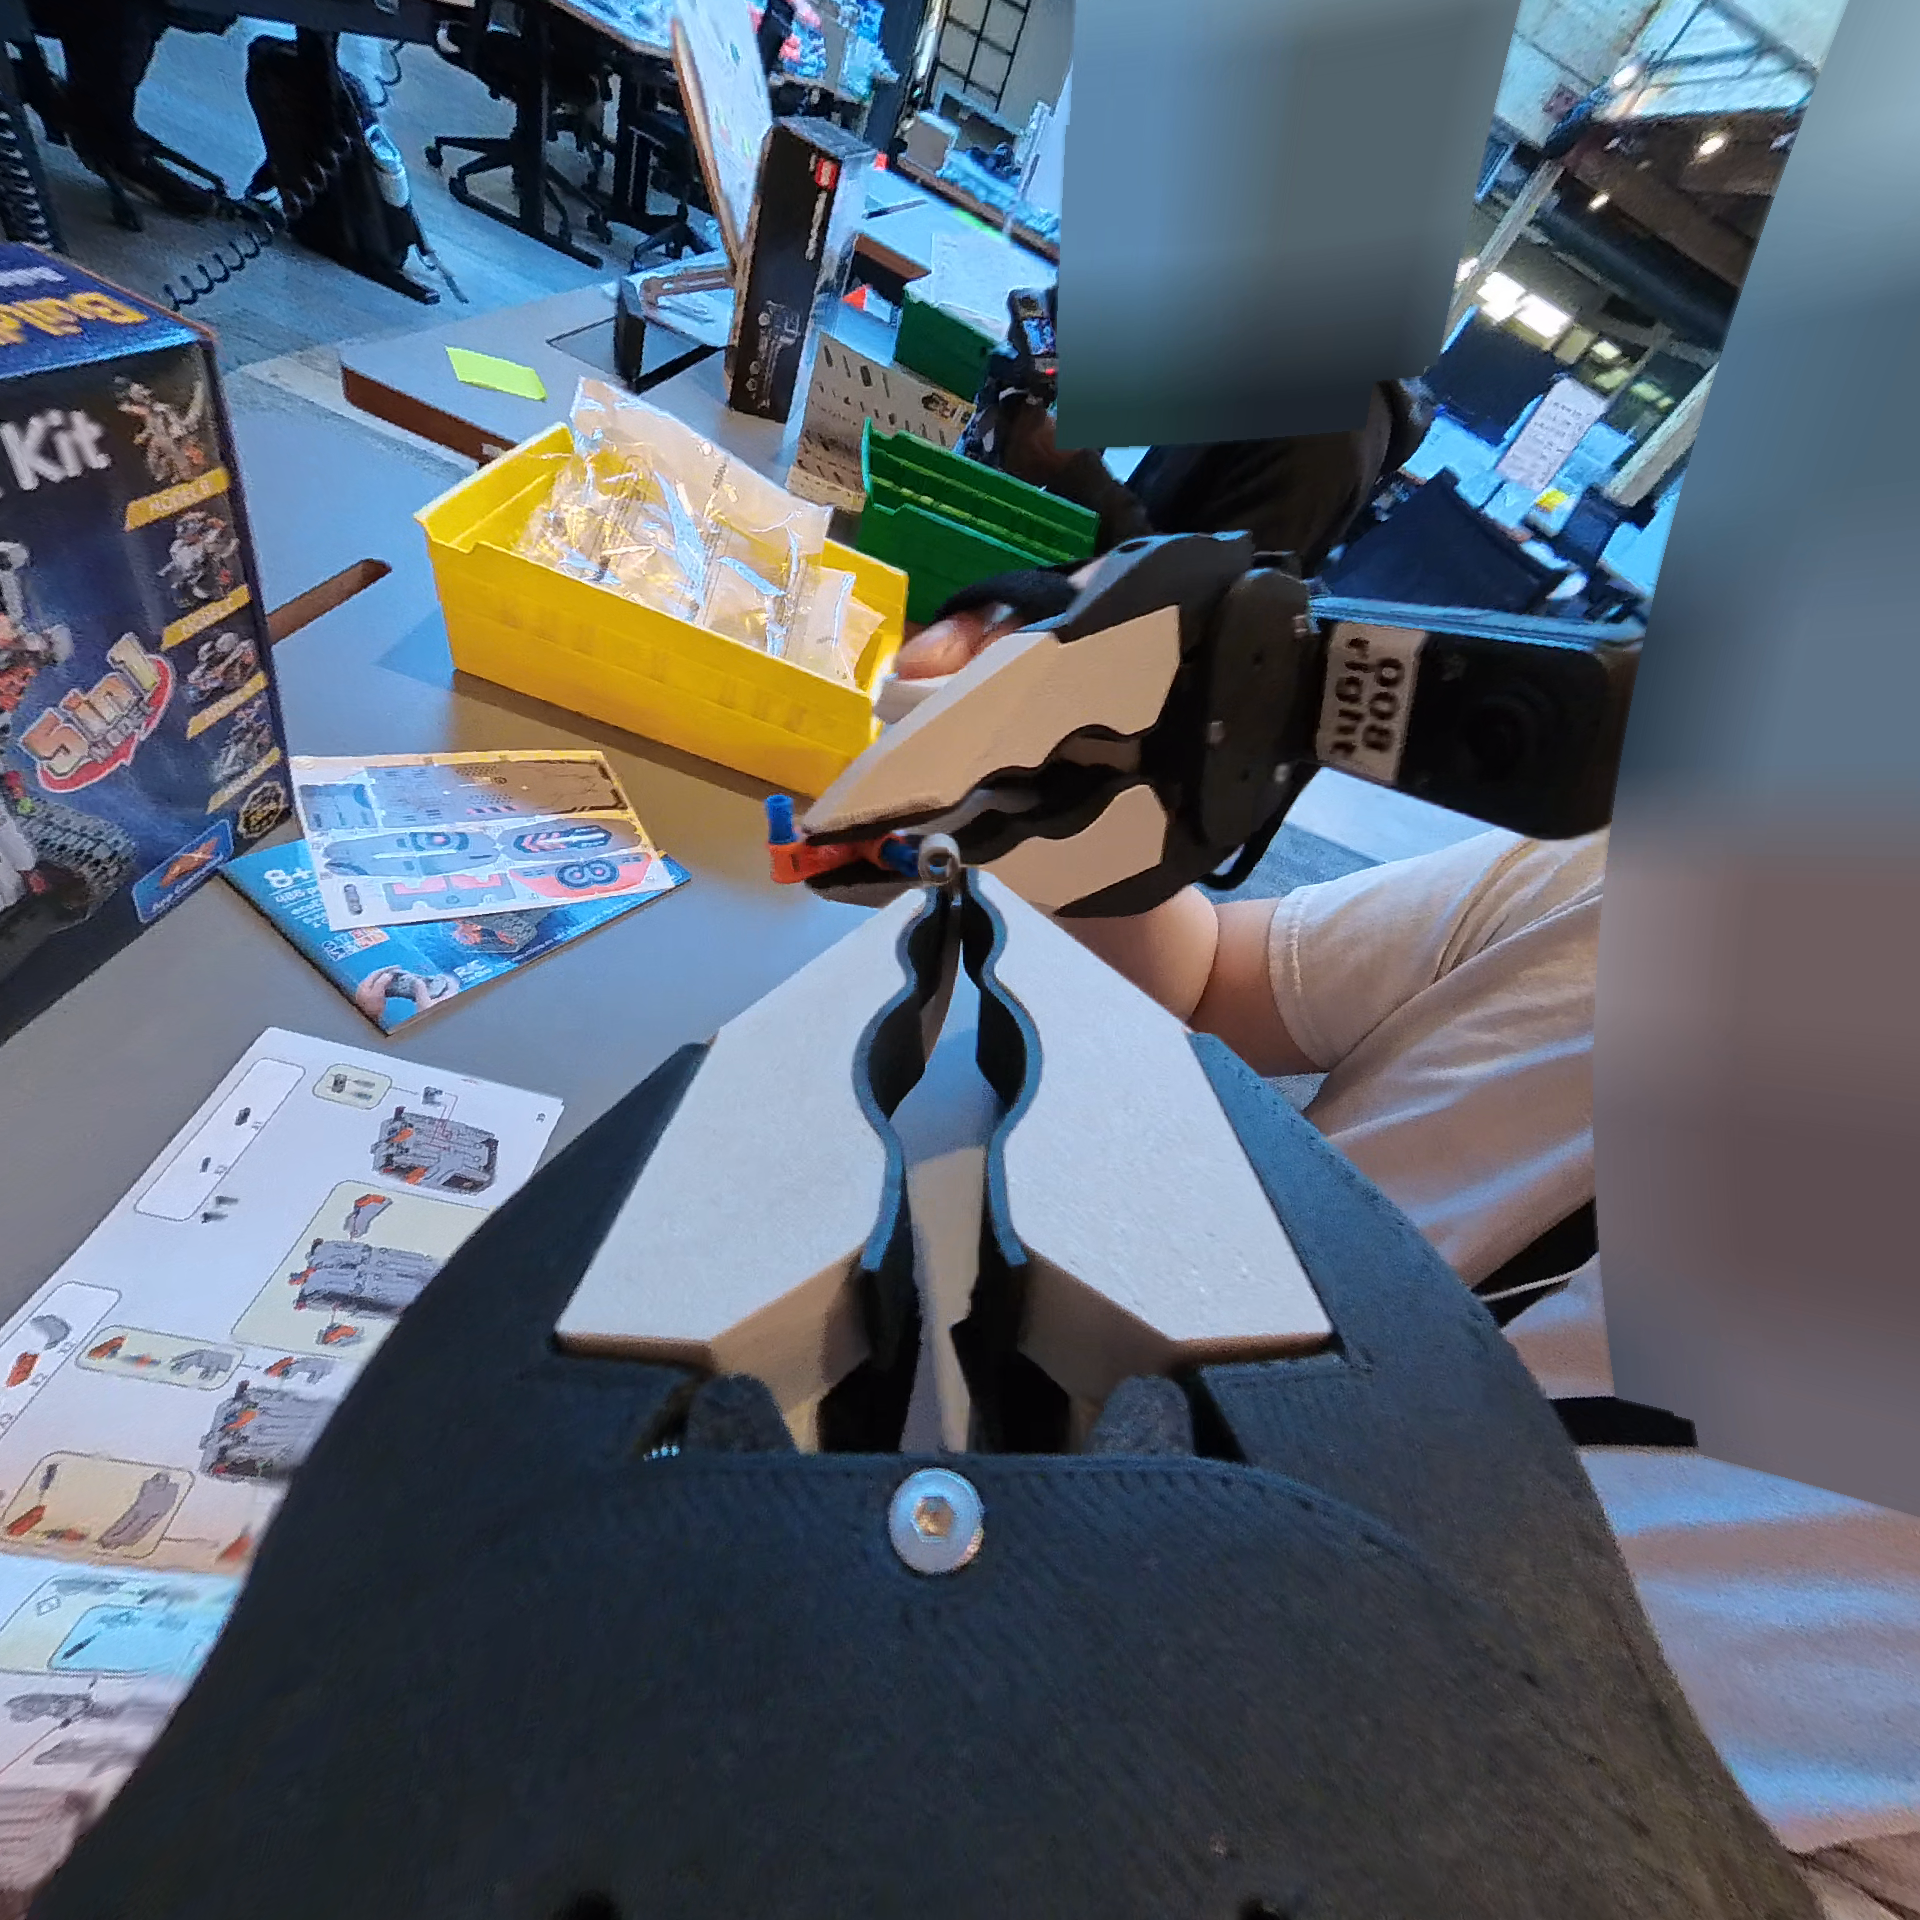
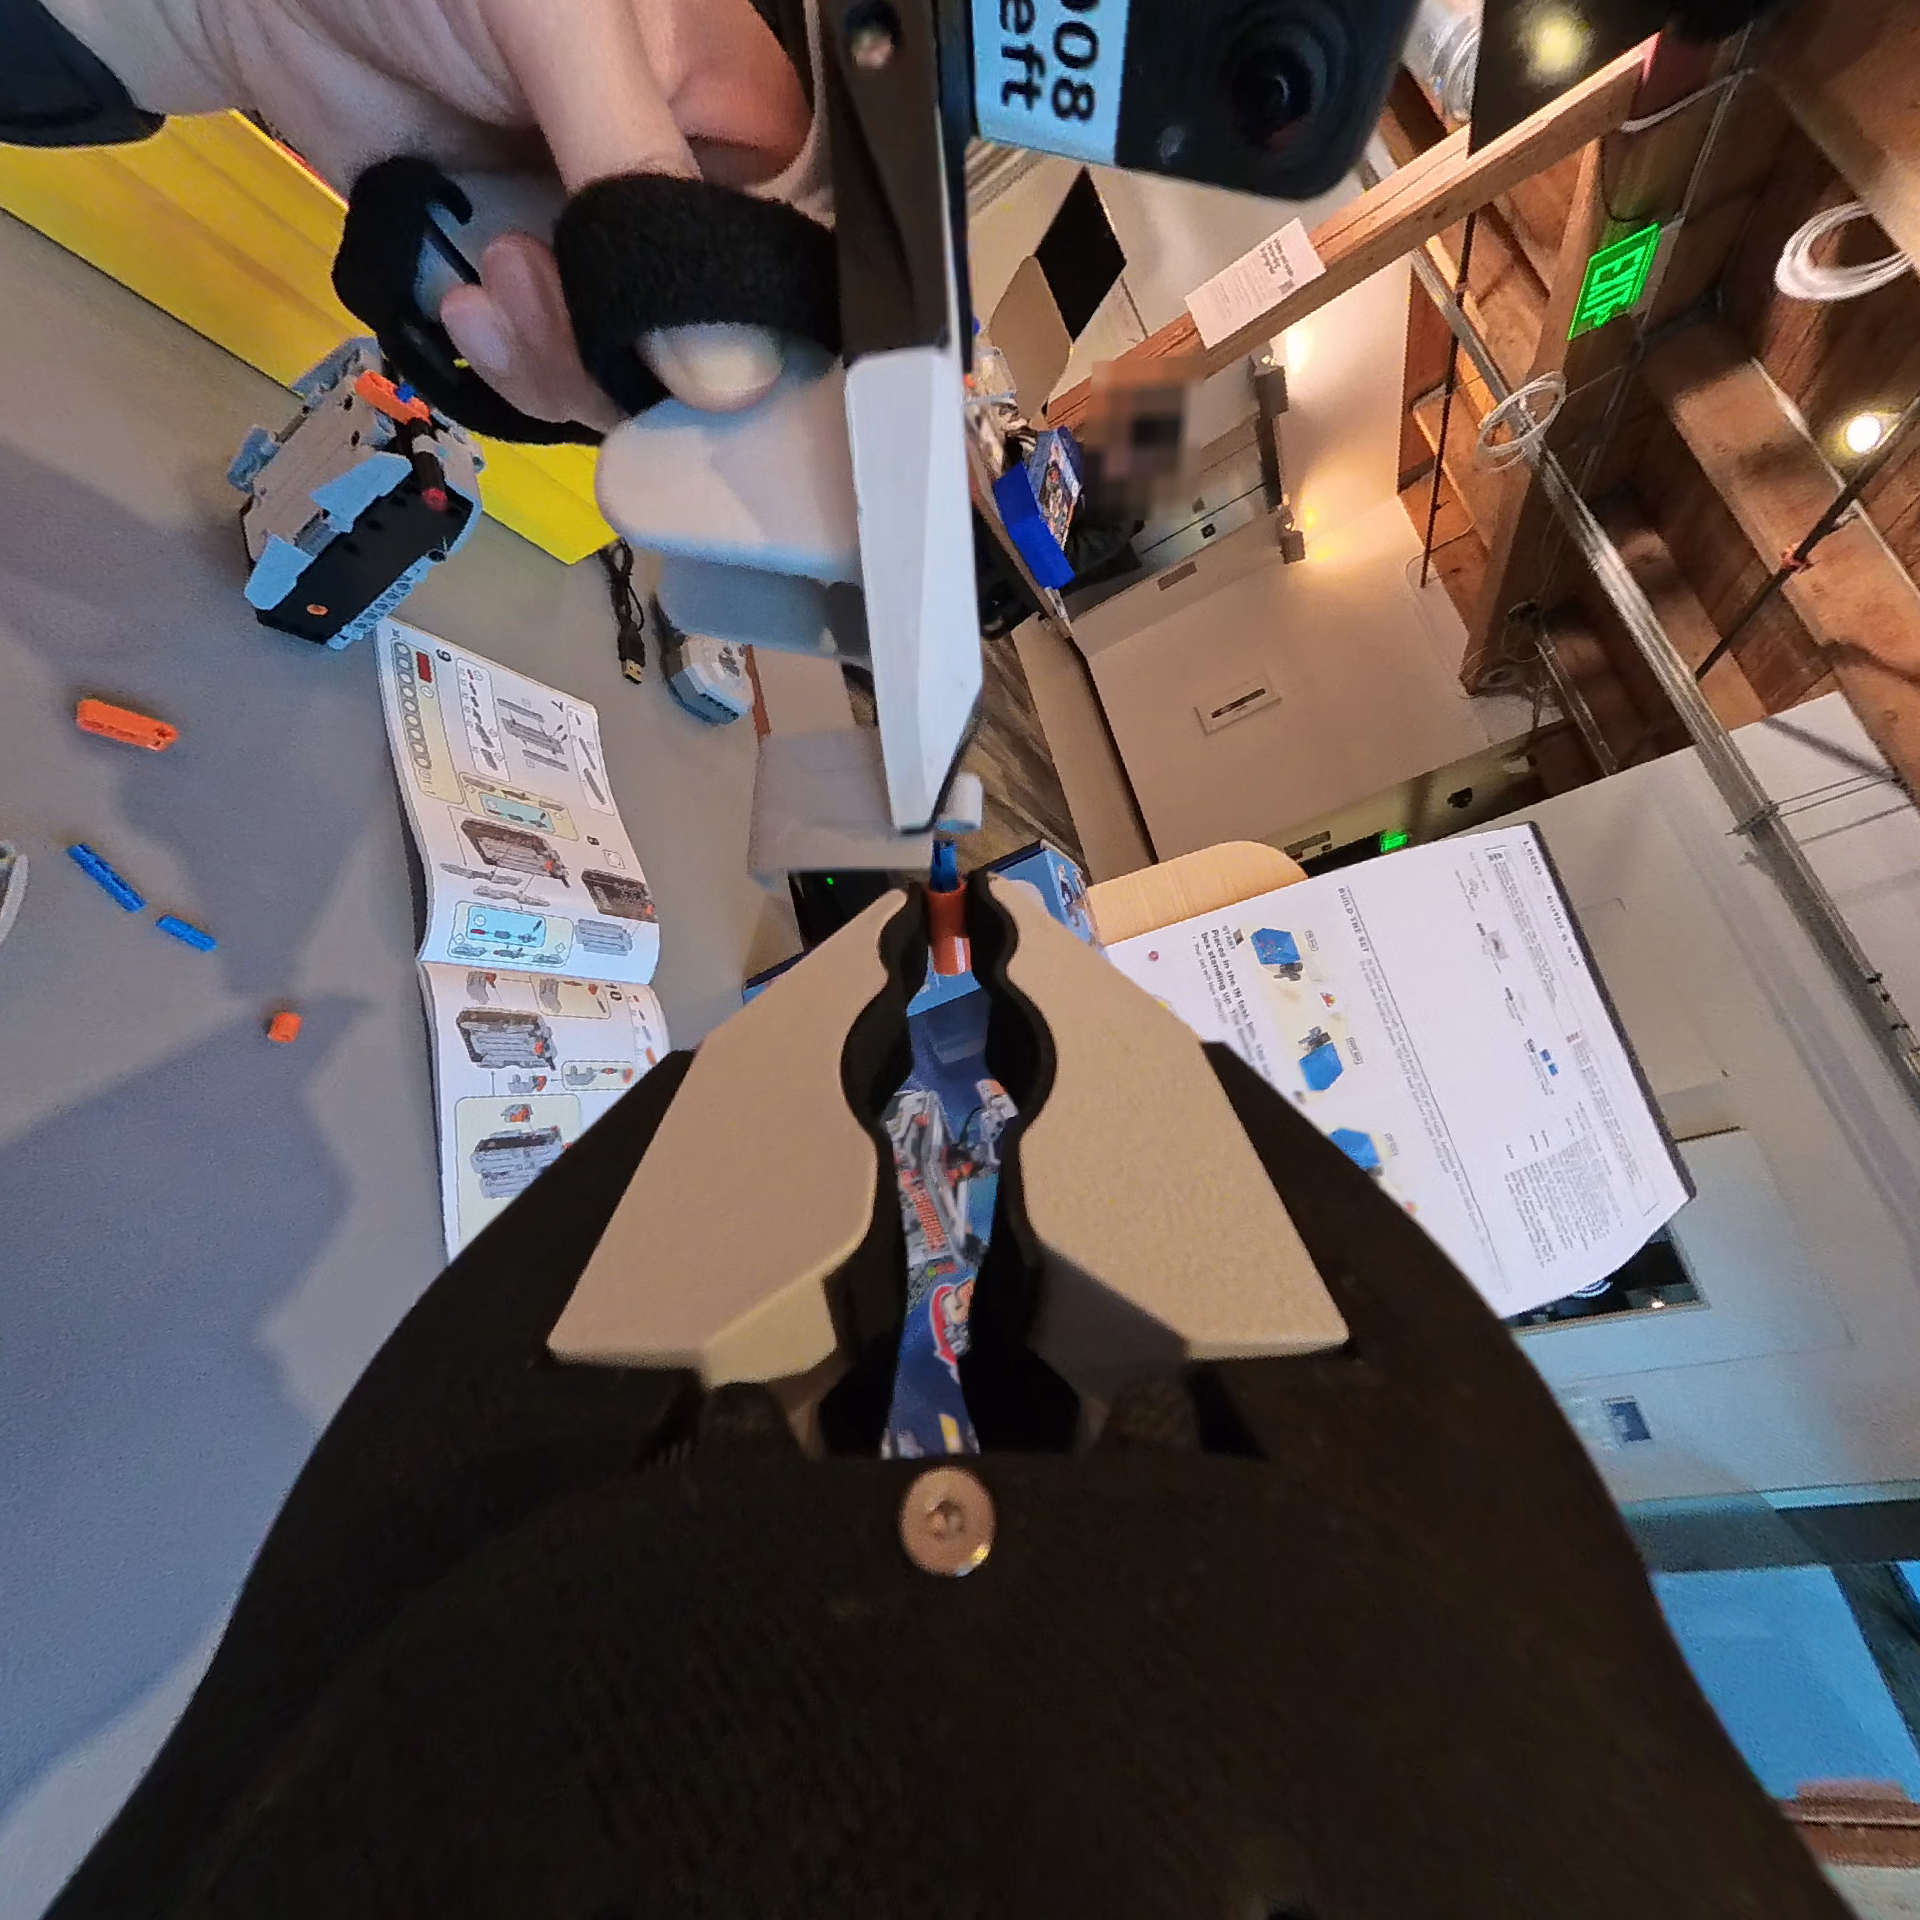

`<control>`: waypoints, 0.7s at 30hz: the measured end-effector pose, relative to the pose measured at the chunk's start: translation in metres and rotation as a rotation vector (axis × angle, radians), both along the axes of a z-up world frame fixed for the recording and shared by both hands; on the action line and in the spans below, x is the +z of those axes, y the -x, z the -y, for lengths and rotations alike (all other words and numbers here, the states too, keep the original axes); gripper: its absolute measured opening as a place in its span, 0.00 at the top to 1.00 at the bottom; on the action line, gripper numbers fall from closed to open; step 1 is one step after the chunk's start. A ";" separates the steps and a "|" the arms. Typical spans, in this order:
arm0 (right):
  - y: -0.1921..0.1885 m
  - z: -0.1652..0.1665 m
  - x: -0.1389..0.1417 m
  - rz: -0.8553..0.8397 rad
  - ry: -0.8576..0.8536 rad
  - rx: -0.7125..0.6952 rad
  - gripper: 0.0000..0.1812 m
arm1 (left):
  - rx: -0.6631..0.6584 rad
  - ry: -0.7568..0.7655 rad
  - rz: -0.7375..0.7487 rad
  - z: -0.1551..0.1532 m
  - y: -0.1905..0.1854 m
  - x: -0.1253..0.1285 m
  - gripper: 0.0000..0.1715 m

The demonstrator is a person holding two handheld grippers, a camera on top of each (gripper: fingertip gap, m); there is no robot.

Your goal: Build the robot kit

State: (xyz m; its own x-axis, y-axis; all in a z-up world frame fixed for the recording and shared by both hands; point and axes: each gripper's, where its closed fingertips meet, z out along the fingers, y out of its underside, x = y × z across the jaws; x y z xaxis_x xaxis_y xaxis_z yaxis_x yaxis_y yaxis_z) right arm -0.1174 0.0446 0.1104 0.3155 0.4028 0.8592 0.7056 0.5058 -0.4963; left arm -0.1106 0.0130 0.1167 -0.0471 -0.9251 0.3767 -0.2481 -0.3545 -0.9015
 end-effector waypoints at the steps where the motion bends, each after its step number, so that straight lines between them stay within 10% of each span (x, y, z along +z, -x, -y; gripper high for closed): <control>1: -0.002 -0.002 -0.002 -0.010 0.026 -0.004 0.97 | -0.018 0.017 0.025 0.002 0.001 0.003 1.00; 10: -0.040 -0.034 -0.110 -0.146 0.988 -0.029 0.97 | 0.073 0.111 -0.175 -0.042 0.012 -0.060 1.00; 21: -0.020 0.004 -0.091 -0.323 1.319 0.267 0.97 | -0.074 0.049 -0.255 -0.030 -0.018 -0.084 0.99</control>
